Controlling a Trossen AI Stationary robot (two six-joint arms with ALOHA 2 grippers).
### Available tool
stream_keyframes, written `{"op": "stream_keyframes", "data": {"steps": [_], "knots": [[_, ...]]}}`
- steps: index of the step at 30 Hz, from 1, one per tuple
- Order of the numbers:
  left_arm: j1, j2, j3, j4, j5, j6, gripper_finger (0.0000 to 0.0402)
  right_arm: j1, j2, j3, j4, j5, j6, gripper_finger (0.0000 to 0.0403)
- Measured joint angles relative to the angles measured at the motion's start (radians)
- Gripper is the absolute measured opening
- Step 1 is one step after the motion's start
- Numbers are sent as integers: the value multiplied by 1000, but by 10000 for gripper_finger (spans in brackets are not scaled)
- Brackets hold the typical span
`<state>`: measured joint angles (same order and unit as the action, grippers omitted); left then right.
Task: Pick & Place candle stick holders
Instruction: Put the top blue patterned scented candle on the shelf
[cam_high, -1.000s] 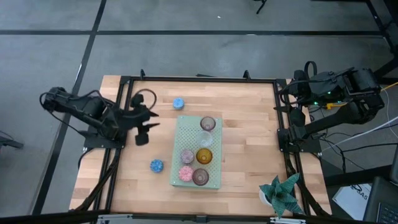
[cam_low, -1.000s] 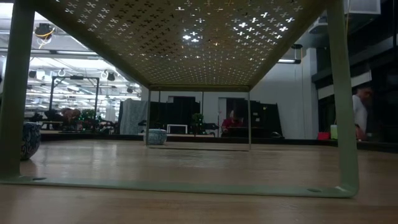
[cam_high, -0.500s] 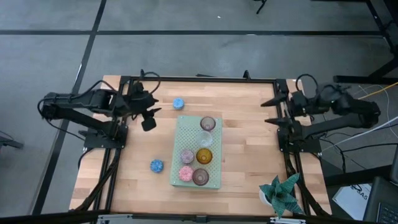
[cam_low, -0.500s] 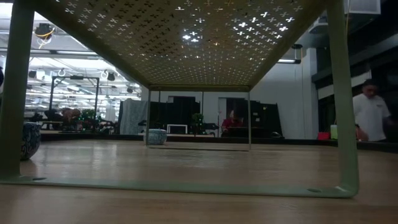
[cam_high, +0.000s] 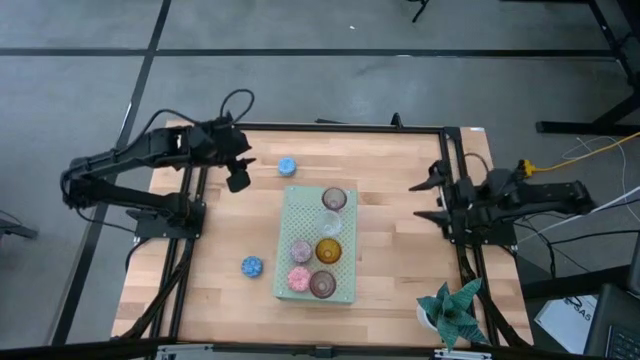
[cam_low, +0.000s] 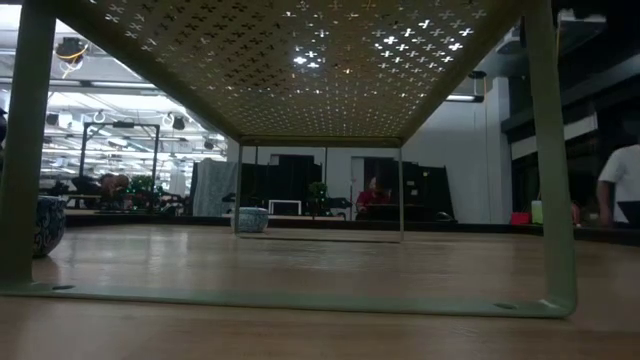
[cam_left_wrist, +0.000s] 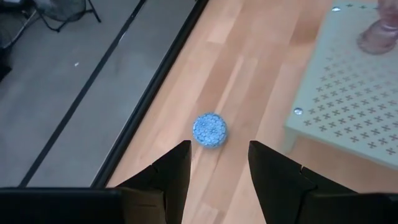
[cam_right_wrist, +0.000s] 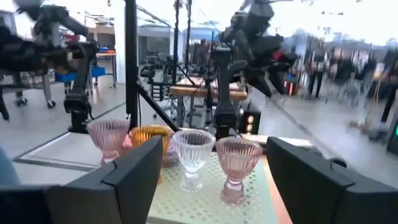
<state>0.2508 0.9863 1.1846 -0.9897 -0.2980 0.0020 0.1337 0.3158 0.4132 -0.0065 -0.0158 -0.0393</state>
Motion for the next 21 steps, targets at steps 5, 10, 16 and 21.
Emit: {"op": "stream_keyframes", "data": {"steps": [5, 10, 16, 21], "knots": [[79, 7, 0, 5, 64, 12, 157, 0, -66, -188, 187, 37, -44, 288], [116, 46, 0, 20, 130, -3, 157, 0, -153, -280, 213, 63, -44, 288], [121, 136, 0, 38, 167, 59, 157, 0, -273, -378, 173, 77, -46, 288], [126, 203, 0, 45, 167, 124, 157, 0, -314, -403, 98, 77, -75, 288]]}}
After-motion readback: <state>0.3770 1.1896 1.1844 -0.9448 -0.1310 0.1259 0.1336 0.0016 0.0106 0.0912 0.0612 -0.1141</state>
